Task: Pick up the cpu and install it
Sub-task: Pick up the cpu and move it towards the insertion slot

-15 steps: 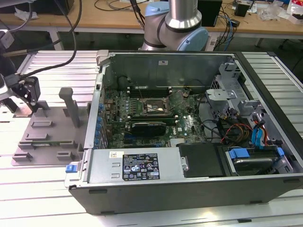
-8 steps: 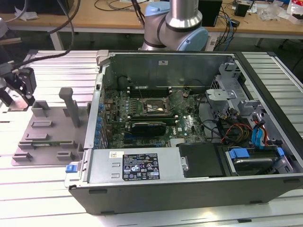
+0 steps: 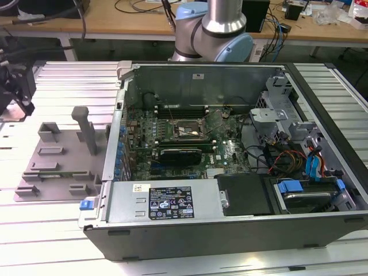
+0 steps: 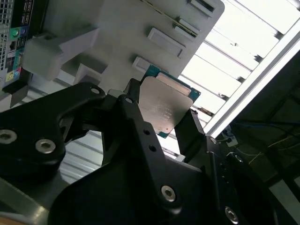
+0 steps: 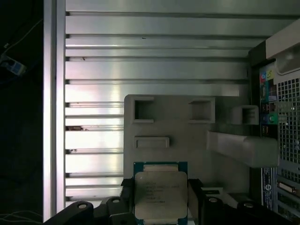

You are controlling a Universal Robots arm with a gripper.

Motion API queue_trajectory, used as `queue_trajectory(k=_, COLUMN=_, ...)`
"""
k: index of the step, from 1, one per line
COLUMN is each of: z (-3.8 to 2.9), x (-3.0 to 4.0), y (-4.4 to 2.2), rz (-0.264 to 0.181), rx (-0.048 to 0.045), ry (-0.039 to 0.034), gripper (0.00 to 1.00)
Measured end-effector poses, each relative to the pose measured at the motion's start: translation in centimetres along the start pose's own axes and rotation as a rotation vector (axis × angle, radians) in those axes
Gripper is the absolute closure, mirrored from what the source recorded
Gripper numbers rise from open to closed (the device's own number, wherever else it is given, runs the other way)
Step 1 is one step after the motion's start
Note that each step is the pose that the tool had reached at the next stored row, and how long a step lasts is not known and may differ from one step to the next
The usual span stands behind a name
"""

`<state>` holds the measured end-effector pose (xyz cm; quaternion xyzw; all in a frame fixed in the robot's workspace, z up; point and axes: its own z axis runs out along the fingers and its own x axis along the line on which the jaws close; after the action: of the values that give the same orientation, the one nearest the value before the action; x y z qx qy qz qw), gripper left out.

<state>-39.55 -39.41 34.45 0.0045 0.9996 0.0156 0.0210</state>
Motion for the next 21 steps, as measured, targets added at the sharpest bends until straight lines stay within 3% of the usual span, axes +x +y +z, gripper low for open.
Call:
queue_trajectory(k=3, z=-1.14, x=-0.06, y=0.04, rz=0.0, rx=-0.0001, ry=-0.0001, gripper=0.45)
queue_trajectory(k=6, z=-3.48, x=-0.16, y=0.11, rz=0.0, rx=0.0001, ry=0.0001, gripper=0.45)
queue_trajectory(k=8, z=-4.35, x=-0.2, y=0.14, rz=0.0, rx=0.0, ry=-0.0001, gripper=0.45)
queue_trajectory(k=12, z=-6.84, x=-0.31, y=0.21, rz=0.0, rx=0.0, ry=0.0001, gripper=0.45)
queue_trajectory(k=17, z=-7.0, x=-0.43, y=0.22, rz=0.0, rx=0.0002, ry=0.0002, gripper=0.45)
queue_trajectory(k=21, z=-6.93, x=-1.43, y=0.22, rz=0.0, rx=0.0, ry=-0.0001, gripper=0.45)
